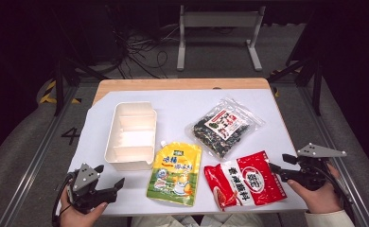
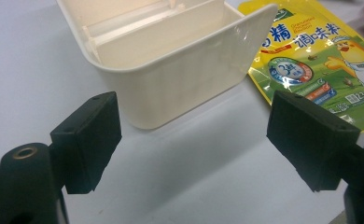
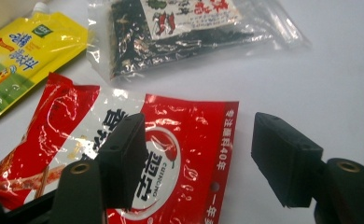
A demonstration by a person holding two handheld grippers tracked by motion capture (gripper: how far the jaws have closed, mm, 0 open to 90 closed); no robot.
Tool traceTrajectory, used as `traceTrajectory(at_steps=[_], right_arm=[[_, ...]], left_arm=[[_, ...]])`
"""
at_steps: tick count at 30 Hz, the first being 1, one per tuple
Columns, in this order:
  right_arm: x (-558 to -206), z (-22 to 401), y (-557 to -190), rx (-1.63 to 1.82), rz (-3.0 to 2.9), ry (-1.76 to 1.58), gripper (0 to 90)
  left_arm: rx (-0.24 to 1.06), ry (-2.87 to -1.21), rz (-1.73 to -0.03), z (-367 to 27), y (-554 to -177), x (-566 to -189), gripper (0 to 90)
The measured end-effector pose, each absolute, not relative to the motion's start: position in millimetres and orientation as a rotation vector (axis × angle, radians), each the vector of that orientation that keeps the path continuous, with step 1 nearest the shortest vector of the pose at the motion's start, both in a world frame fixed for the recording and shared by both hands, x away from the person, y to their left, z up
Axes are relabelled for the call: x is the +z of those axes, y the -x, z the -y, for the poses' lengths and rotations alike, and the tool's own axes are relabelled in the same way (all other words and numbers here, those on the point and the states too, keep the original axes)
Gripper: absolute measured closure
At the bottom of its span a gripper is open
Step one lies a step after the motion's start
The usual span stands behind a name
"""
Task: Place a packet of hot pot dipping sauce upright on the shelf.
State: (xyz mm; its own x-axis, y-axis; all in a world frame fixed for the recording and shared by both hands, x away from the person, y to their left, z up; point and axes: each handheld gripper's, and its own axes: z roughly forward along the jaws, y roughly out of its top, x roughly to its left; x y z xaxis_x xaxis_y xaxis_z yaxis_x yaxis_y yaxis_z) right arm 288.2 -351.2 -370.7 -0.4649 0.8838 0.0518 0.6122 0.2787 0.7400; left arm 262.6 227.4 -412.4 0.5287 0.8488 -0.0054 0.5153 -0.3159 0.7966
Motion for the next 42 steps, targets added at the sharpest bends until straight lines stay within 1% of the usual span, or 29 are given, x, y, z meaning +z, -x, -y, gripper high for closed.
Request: traceTrajectory(at_steps=[2, 3, 7, 12, 16, 21, 26, 36, 42], right_arm=[[-373, 351, -288, 0.975, -2.202, -1.378, 36.7], [-376, 350, -289, 0.939, -2.221, -1.386, 32.6], [-382, 347, -289, 0.898, -2.257, -1.399, 27.6], [-390, 345, -290, 0.879, -2.272, -1.414, 25.5], [-402, 346, -291, 0.85, -2.294, -1.461, 25.3], [-408, 347, -291, 0.831, -2.293, -1.487, 25.3], [-417, 346, -291, 0.81, -2.315, -1.513, 19.4], [-430, 342, -289, 0.771, -2.343, -1.527, 16.5], [-435, 339, -288, 0.753, -2.363, -1.512, 16.6]], left_arm=[[0.534, -1.994, -1.104, -227, -263, -413, 18.5], [0.535, -1.998, -1.103, -227, -263, -413, 18.4], [0.537, -1.992, -1.1, -227, -263, -412, 18.4], [0.537, -1.99, -1.098, -226, -264, -412, 18.4], [0.545, -1.987, -1.096, -226, -264, -412, 18.4], [0.543, -1.982, -1.092, -225, -265, -411, 18.4], [0.54, -1.982, -1.087, -223, -266, -411, 18.4], [0.535, -1.979, -1.087, -222, -268, -411, 18.4], [0.529, -1.988, -1.082, -220, -269, -411, 18.4]])
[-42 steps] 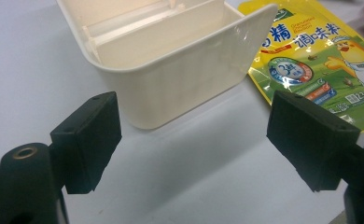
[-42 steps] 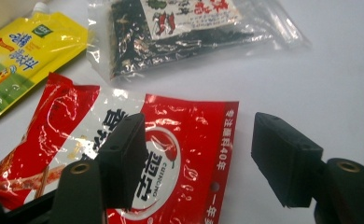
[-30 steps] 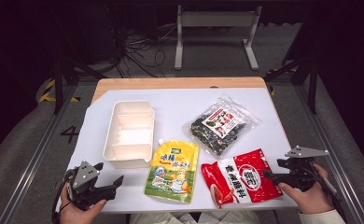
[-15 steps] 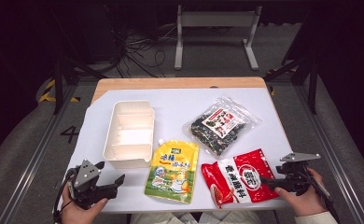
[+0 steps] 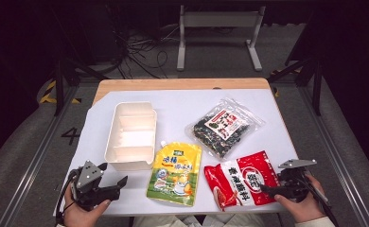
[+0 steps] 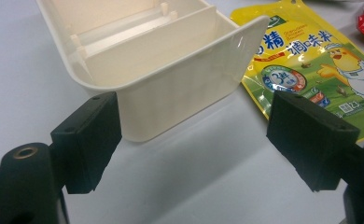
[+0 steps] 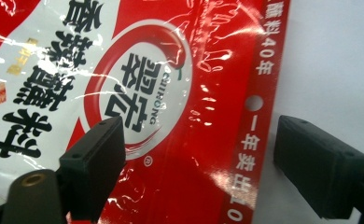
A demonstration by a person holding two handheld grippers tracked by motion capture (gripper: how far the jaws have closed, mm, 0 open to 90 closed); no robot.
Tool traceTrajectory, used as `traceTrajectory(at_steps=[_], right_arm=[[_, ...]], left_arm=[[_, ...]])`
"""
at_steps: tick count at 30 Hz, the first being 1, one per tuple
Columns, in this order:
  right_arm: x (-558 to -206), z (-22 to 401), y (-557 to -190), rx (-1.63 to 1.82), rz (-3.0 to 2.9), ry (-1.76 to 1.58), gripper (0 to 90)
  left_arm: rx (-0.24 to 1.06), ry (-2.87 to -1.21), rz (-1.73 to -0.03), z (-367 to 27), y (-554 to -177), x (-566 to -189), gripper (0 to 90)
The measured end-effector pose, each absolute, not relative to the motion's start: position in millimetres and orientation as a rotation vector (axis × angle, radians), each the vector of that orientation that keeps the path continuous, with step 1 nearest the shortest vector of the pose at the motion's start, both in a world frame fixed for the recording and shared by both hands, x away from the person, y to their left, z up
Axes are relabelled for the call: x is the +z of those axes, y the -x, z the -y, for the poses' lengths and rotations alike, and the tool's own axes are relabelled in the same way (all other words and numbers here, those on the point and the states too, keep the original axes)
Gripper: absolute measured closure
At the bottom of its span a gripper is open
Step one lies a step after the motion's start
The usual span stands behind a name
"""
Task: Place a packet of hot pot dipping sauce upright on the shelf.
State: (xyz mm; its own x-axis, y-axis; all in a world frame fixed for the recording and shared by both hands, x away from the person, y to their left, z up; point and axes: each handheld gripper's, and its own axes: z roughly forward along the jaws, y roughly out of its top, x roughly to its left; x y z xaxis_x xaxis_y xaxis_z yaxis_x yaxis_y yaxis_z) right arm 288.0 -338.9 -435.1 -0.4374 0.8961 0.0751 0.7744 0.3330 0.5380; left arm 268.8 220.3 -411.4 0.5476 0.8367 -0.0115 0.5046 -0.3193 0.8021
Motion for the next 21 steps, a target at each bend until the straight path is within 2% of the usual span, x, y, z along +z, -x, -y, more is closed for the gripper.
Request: traceTrajectory(at_steps=[14, 18, 21], right_arm=[[-439, 324, -285, 0.654, -2.369, -1.39, 20.2], [-437, 321, -285, 0.65, -2.394, -1.361, 26.0], [-435, 319, -284, 0.651, -2.414, -1.35, 35.8]], left_arm=[[0.518, -1.998, -1.095, -220, -271, -415, 18.5], [0.517, -1.997, -1.102, -222, -272, -416, 18.5], [0.516, -1.999, -1.099, -221, -272, -415, 18.5]])
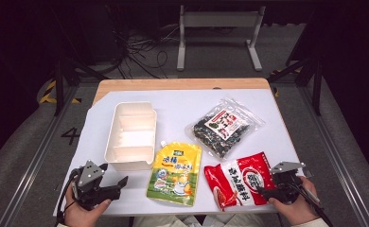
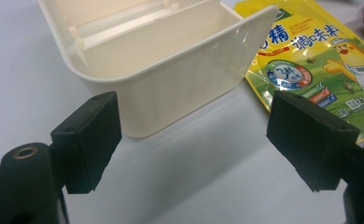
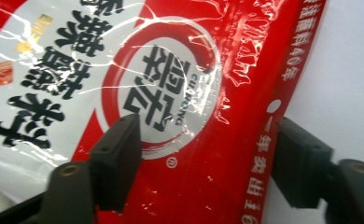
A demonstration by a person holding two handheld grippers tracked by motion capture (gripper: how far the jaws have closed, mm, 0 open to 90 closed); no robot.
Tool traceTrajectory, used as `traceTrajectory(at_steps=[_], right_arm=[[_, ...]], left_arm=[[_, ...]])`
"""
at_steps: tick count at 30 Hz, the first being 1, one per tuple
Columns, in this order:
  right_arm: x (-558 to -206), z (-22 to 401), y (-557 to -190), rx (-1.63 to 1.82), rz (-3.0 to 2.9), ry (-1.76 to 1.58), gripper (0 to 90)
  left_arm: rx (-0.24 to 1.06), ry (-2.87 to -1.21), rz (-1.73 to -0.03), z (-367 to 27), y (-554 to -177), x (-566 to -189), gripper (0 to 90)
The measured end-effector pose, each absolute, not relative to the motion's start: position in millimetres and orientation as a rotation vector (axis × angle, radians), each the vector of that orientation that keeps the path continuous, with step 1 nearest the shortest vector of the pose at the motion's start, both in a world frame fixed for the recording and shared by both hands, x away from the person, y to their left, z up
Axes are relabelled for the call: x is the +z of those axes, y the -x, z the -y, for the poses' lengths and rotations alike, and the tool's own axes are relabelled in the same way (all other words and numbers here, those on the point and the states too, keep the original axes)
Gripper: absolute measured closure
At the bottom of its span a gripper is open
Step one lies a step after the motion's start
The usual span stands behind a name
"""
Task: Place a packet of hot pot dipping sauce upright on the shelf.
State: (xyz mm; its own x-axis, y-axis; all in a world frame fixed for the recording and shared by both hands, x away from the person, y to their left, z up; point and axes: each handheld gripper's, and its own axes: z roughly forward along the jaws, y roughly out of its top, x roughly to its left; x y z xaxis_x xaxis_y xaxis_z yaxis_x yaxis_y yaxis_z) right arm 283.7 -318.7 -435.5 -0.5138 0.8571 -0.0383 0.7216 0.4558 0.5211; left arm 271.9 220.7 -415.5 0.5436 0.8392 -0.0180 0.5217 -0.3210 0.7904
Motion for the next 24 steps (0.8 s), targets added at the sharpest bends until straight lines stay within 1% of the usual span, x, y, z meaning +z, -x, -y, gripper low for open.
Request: traceTrajectory(at_steps=[1, 2, 6, 9, 10, 11, 12, 16, 17, 18, 22, 24], right_arm=[[-435, 316, -283, 0.647, -2.421, -1.342, 40.2], [-434, 315, -283, 0.64, -2.426, -1.341, 42.4], [-434, 313, -283, 0.647, -2.432, -1.347, 46.8], [-433, 311, -282, 0.641, -2.433, -1.348, 54.0], [-433, 311, -282, 0.641, -2.433, -1.348, 54.0], [-432, 308, -283, 0.627, -2.44, -1.343, 60.4], [-432, 308, -283, 0.627, -2.44, -1.343, 60.4], [-431, 305, -284, 0.641, -2.464, -1.348, 76.0], [-431, 303, -285, 0.639, -2.476, -1.341, 81.4], [-431, 303, -285, 0.639, -2.476, -1.341, 81.4], [-430, 306, -287, 0.682, -2.488, -1.361, 87.9], [-430, 312, -289, 0.745, -2.487, -1.385, 88.7]], left_arm=[[0.517, -2.0, -1.099, -220, -272, -415, 18.5], [0.517, -1.999, -1.098, -220, -272, -415, 18.4], [0.523, -1.996, -1.094, -220, -271, -414, 18.4], [0.528, -1.997, -1.094, -220, -271, -413, 18.4], [0.528, -1.997, -1.094, -220, -271, -413, 18.5], [0.528, -1.998, -1.092, -219, -271, -413, 18.5], [0.526, -1.994, -1.09, -219, -271, -413, 18.5], [0.523, -1.991, -1.088, -218, -270, -411, 18.5], [0.521, -1.99, -1.082, -218, -270, -411, 18.8], [0.522, -1.99, -1.081, -218, -270, -410, 18.8], [0.519, -1.984, -1.07, -217, -269, -408, 19.6], [0.525, -1.975, -1.062, -216, -269, -406, 19.8]])
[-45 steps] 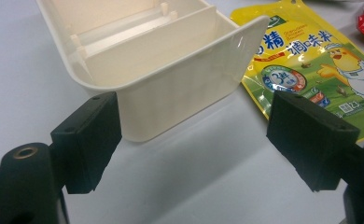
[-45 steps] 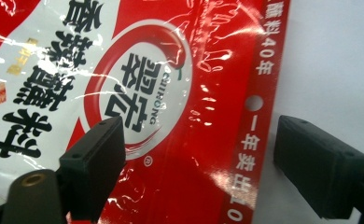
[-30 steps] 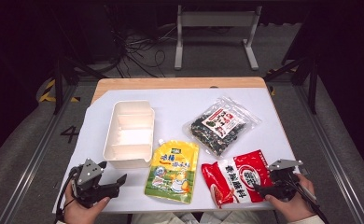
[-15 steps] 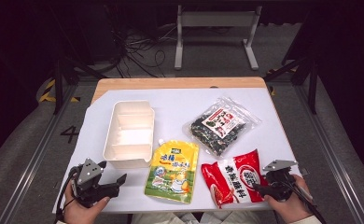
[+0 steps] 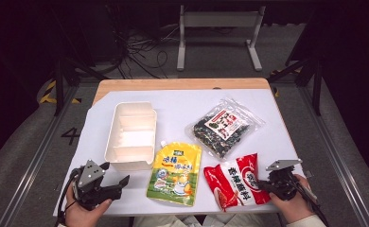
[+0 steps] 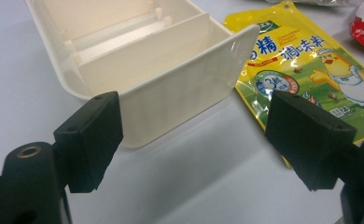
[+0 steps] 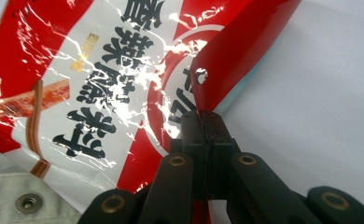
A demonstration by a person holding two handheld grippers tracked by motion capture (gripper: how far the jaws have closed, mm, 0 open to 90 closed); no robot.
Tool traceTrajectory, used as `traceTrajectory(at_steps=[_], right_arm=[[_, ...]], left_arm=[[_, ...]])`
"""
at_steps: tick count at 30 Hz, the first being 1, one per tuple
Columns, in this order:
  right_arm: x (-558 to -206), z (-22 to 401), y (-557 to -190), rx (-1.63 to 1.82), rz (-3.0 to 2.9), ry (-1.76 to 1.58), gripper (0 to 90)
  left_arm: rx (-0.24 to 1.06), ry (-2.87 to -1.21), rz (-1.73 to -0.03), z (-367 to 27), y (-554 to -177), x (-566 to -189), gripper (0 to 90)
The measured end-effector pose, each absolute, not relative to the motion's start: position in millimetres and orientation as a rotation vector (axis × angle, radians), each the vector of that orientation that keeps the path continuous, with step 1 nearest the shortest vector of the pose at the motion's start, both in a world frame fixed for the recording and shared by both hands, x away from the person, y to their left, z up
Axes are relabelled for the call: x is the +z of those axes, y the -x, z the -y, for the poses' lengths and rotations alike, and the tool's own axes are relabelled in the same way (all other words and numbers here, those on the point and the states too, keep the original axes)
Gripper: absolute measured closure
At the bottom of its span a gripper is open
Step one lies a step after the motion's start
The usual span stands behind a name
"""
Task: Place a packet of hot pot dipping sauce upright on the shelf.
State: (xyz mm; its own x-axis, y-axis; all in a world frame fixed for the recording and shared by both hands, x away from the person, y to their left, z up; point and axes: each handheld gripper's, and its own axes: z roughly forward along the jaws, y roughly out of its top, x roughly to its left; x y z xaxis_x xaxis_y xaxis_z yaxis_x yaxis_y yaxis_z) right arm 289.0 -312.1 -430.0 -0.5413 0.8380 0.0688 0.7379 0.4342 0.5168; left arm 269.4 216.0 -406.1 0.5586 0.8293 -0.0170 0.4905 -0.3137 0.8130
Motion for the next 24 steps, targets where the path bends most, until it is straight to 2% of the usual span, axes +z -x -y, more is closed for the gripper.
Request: traceTrajectory(at_steps=[2, 6, 11, 21, 24], right_arm=[[-427, 315, -290, 0.796, -2.473, -1.386, 88.8], [-414, 318, -289, 0.87, -2.447, -1.369, 88.8], [-384, 318, -284, 0.975, -2.408, -1.232, 88.8], [-339, 313, -272, 1.098, -2.386, -1.035, 88.8], [-331, 312, -270, 1.103, -2.383, -0.998, 88.8]], left_arm=[[0.521, -1.964, -1.047, -215, -270, -403, 20.0], [0.505, -1.947, -1.022, -214, -269, -398, 25.9], [0.463, -1.927, -0.992, -209, -268, -389, 31.4], [0.46, -1.939, -0.9, -192, -272, -378, 30.5], [0.463, -1.959, -0.891, -186, -271, -374, 33.3]])
